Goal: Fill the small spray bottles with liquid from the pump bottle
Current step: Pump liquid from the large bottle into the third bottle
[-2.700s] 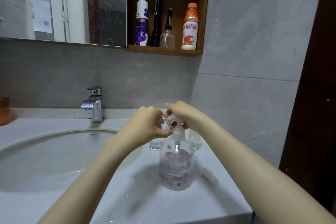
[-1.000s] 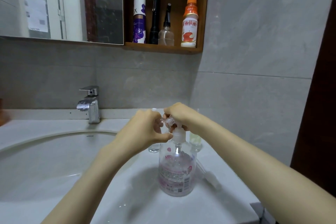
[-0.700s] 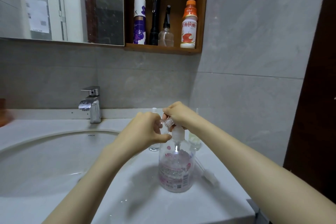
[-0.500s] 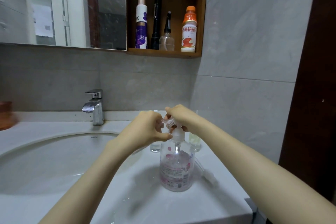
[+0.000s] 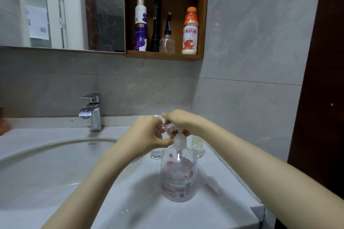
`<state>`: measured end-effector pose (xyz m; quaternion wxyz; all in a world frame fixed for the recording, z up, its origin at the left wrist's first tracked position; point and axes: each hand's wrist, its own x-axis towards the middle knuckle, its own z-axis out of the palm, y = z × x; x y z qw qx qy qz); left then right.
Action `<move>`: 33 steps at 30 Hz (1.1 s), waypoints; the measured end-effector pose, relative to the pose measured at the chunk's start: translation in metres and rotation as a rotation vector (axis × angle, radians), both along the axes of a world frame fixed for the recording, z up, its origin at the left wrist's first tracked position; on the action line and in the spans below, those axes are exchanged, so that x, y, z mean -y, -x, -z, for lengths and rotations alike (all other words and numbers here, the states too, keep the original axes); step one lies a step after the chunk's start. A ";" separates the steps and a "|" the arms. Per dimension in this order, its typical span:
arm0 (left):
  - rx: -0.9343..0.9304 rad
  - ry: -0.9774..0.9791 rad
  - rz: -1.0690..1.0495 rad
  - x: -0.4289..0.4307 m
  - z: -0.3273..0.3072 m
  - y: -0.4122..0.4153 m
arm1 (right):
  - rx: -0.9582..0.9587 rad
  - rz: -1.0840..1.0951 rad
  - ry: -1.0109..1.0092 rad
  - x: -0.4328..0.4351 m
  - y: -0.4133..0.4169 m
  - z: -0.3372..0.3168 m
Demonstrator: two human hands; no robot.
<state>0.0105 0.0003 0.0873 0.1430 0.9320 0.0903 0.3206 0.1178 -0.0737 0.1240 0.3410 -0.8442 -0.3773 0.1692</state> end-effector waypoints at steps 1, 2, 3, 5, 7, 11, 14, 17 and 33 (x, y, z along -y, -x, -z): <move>0.007 0.004 0.012 0.000 0.001 0.000 | -0.002 -0.017 0.002 0.001 0.000 0.001; 0.012 0.008 0.024 -0.001 0.002 0.000 | -0.009 -0.028 0.004 0.001 -0.001 0.001; 0.017 0.008 0.029 -0.001 0.003 0.000 | -0.018 -0.036 0.001 0.001 -0.001 0.002; 0.024 -0.005 0.021 -0.002 0.006 -0.001 | -0.012 -0.041 -0.012 0.002 -0.003 0.004; 0.024 -0.008 0.009 -0.003 0.008 -0.003 | 0.064 -0.049 -0.012 0.001 -0.004 0.006; -0.011 0.006 0.013 -0.004 0.015 -0.005 | 0.187 -0.078 0.014 -0.002 -0.006 0.013; -0.013 0.019 0.026 -0.003 0.013 -0.002 | 0.148 -0.066 -0.014 -0.001 -0.005 0.012; 0.022 0.041 0.044 -0.001 0.013 -0.002 | 0.027 -0.016 -0.102 0.002 -0.004 0.011; 0.196 0.057 0.193 -0.011 0.019 -0.004 | 0.123 0.000 0.055 -0.005 -0.002 0.000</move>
